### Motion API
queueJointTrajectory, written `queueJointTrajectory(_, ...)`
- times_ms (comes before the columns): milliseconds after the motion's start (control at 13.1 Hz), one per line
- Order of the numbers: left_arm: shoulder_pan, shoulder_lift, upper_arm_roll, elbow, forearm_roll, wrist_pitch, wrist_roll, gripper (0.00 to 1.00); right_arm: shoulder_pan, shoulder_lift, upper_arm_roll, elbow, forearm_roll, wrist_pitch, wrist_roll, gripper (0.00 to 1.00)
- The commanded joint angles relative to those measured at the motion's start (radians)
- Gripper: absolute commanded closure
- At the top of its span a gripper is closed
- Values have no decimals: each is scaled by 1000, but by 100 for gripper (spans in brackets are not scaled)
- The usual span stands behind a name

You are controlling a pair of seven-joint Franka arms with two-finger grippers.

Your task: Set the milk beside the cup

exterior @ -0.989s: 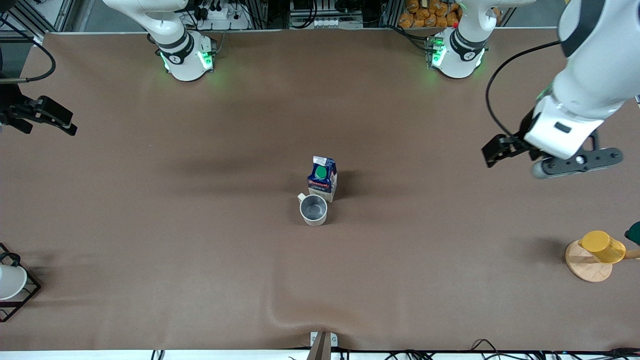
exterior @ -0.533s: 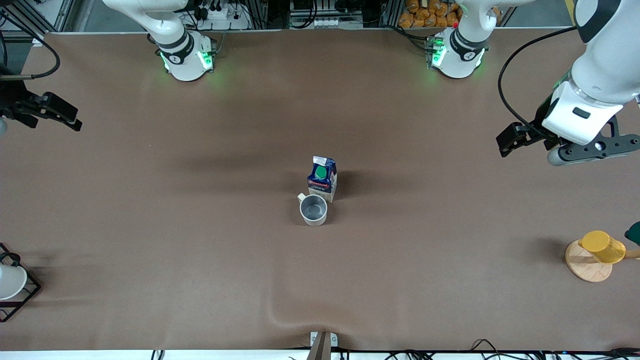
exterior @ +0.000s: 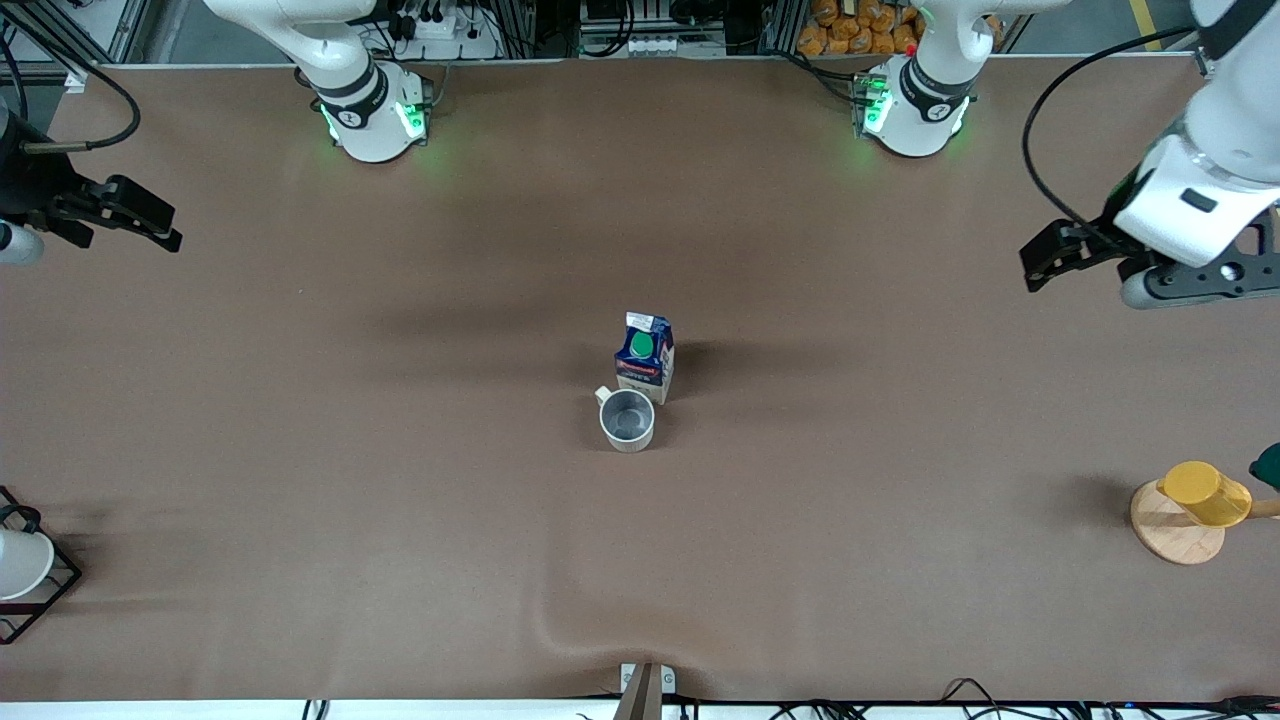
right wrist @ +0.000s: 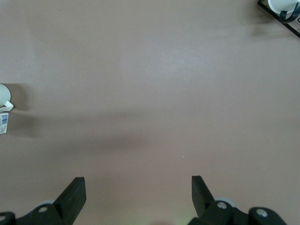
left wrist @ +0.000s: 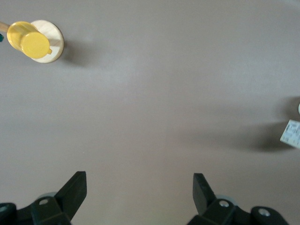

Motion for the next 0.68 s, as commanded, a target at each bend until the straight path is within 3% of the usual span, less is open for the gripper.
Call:
queueJointTrajectory(0, -19, -51, 38, -22, -29, -33, 49, 0, 35, 15, -3, 27, 6, -12, 17, 0)
queueJointTrajectory(609, -18, -22, 29, 38, -16, -64, 77, 0, 22, 18, -9, 34, 12, 5, 19, 0)
